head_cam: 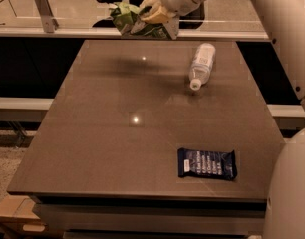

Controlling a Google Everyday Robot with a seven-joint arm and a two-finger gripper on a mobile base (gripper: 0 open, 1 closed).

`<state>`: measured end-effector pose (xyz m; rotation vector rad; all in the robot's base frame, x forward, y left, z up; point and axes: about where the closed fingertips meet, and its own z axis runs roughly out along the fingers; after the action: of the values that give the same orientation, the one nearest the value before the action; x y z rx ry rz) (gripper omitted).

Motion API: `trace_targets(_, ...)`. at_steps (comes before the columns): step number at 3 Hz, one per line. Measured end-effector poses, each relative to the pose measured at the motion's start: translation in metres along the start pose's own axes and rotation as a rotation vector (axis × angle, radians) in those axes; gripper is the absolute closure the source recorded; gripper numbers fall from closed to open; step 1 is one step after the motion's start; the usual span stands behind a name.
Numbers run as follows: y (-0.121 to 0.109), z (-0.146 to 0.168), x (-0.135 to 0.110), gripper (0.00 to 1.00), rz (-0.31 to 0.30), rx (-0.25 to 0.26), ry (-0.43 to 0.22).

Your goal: Pick green jalapeno chip bag

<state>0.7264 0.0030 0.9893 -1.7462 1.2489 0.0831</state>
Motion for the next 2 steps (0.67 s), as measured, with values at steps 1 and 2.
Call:
trace_targets(1, -0.012, -0.041, -0.009, 1.0, -0.047, 0.034, 0.035)
trace_targets(2, -0.018, -0.072, -0.016, 1.0, -0.076, 0.057, 0.066)
